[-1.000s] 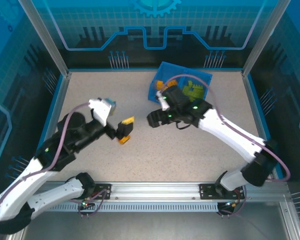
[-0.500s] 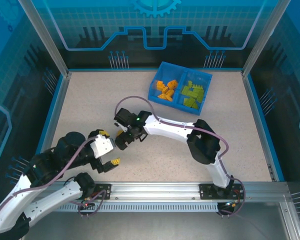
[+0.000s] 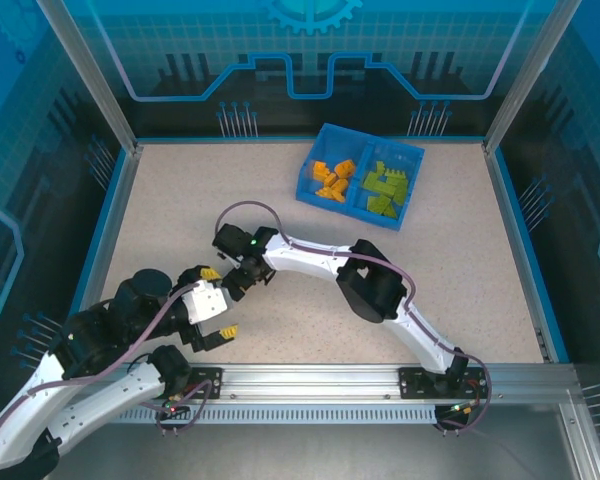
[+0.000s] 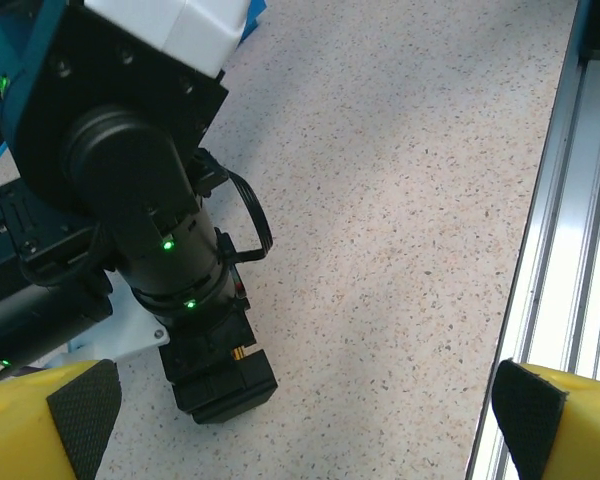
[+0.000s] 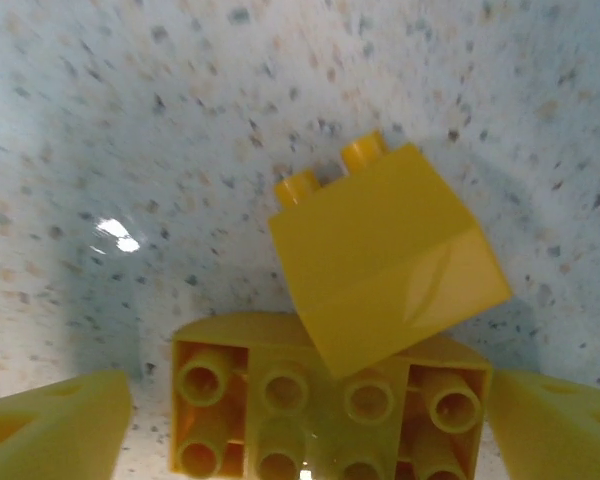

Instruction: Sort the legos into containers by color

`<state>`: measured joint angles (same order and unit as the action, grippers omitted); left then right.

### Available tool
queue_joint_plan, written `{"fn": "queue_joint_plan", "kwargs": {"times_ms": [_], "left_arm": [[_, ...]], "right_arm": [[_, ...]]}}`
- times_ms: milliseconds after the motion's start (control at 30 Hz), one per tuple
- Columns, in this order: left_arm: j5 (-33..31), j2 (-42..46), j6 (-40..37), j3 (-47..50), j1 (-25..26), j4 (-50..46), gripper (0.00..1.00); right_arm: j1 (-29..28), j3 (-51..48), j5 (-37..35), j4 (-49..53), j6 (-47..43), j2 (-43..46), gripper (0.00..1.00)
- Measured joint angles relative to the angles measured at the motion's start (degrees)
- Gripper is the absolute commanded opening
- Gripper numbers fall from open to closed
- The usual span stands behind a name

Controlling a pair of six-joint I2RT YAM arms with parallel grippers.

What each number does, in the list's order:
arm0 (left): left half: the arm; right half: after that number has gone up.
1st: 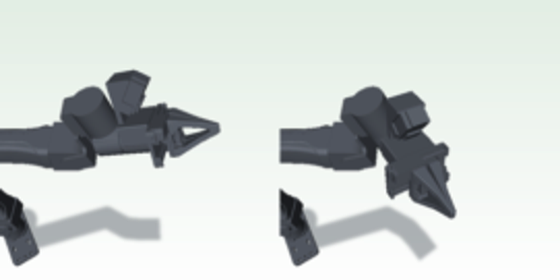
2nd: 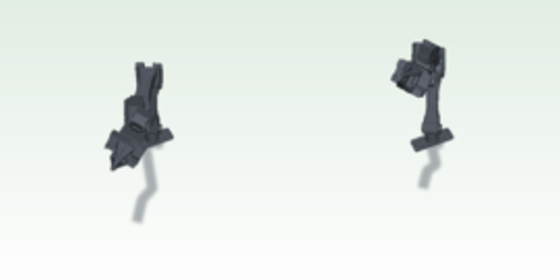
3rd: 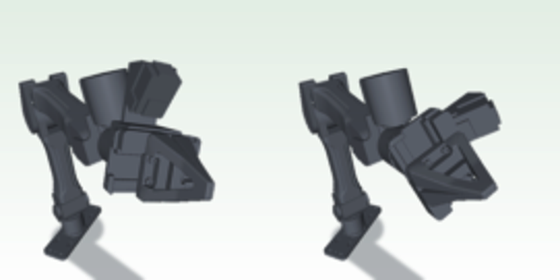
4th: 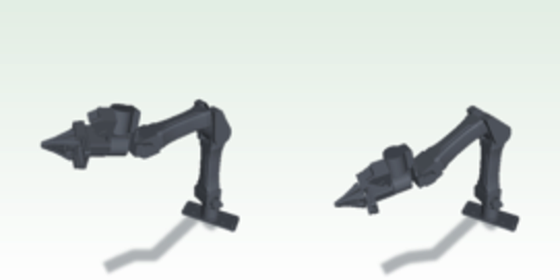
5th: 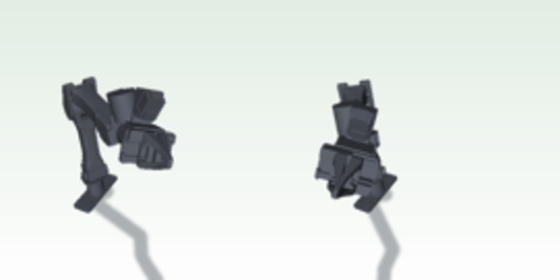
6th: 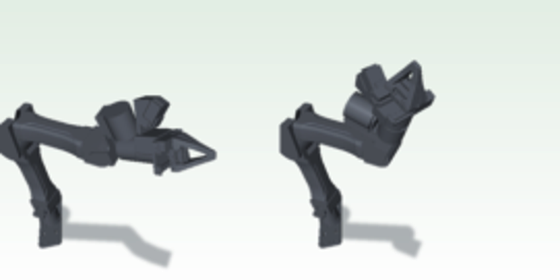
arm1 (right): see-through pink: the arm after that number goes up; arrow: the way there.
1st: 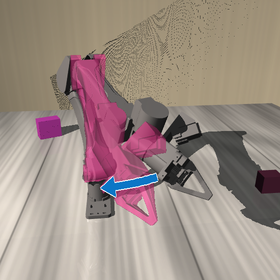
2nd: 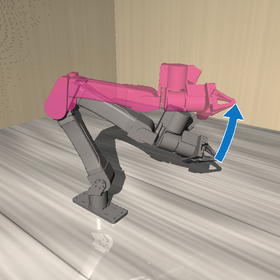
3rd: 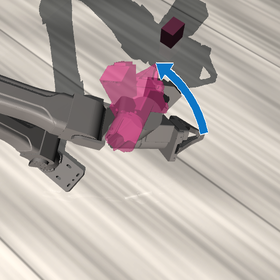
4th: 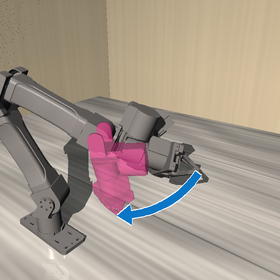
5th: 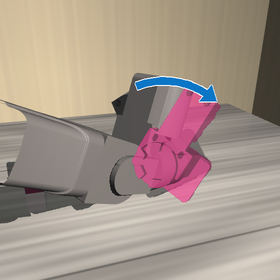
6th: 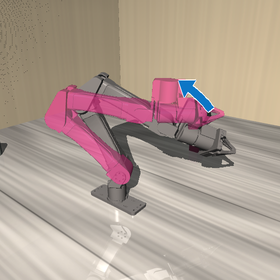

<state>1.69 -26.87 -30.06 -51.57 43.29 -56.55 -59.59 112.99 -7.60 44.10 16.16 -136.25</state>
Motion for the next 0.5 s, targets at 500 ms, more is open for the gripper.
{"fn": "queue_joint_plan", "kwargs": {"times_ms": [500], "left_arm": [[0.3,0.7,-3.1,1.6,0.0,0.4,0.99]], "right_arm": [[0.6,-6.2,-0.8,-0.4,2.5,5.9,0.53]]}}
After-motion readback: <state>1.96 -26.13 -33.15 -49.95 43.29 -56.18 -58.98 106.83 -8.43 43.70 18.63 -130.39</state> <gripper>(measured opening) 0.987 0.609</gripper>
